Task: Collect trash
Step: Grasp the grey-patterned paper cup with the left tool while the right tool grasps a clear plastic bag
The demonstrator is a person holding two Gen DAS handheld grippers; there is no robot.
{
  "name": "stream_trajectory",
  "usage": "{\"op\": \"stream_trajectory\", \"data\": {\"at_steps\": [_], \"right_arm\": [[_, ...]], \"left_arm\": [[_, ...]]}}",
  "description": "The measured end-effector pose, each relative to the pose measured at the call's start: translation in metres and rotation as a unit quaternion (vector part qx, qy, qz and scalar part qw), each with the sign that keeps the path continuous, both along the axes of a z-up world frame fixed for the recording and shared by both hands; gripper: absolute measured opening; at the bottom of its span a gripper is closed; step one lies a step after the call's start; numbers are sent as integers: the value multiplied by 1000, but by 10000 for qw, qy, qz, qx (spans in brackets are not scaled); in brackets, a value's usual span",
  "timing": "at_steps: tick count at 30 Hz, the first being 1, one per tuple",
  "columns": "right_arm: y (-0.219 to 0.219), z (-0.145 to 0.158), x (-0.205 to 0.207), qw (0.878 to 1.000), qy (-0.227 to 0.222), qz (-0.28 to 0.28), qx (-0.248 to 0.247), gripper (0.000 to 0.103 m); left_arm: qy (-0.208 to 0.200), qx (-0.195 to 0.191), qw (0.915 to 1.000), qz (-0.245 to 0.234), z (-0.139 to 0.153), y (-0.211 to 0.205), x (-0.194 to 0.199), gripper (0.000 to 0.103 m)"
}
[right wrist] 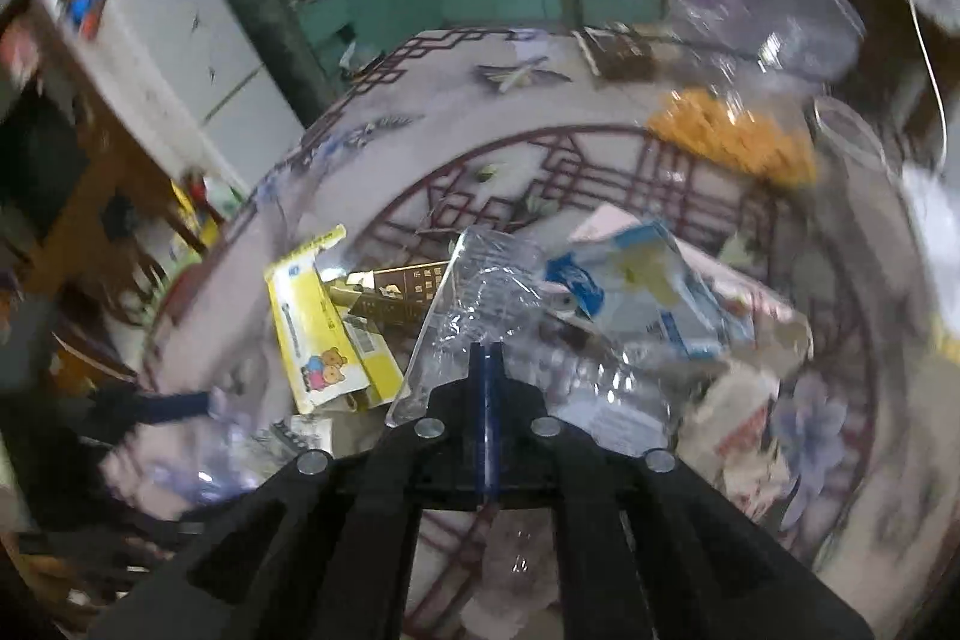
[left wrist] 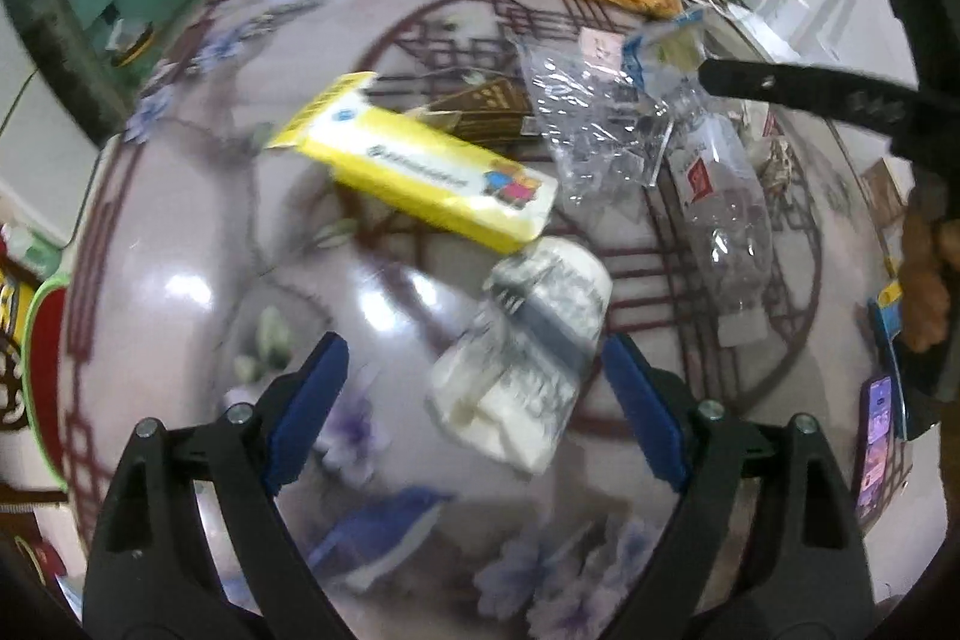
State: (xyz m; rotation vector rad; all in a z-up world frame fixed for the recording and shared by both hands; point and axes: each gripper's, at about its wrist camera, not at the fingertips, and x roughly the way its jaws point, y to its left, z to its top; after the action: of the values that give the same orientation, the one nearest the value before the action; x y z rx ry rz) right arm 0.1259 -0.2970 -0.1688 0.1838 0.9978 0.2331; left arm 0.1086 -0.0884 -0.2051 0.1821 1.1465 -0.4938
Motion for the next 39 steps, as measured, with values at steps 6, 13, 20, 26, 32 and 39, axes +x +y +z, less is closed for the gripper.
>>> {"op": "stream_trajectory", "data": {"at_steps": [6, 13, 20, 26, 32, 39], "right_arm": [[-6, 7, 3, 9977, 162, -300, 589, 38], [18, -12, 49, 9970, 637, -390, 225, 54], [30, -48, 71, 9916, 1207, -430, -168, 29], [33, -16, 40, 9971, 675, -333, 136, 2], [38, 29, -8, 9975, 110, -441, 536, 2], [66, 44, -54, 9969, -88, -435, 654, 2]], "left_arm": [[485, -45, 9982, -355, -30, -23, 14, 52], [478, -189, 9980, -359, -22, -15, 5, 48], [107, -363, 9993, 48, 14, 18, -7, 48], [-195, -488, 9979, 370, 44, 44, -20, 48], [-653, -552, 9941, 664, 76, 61, -27, 48], [-1050, -547, 9872, 1071, 107, 85, -35, 48]]}}
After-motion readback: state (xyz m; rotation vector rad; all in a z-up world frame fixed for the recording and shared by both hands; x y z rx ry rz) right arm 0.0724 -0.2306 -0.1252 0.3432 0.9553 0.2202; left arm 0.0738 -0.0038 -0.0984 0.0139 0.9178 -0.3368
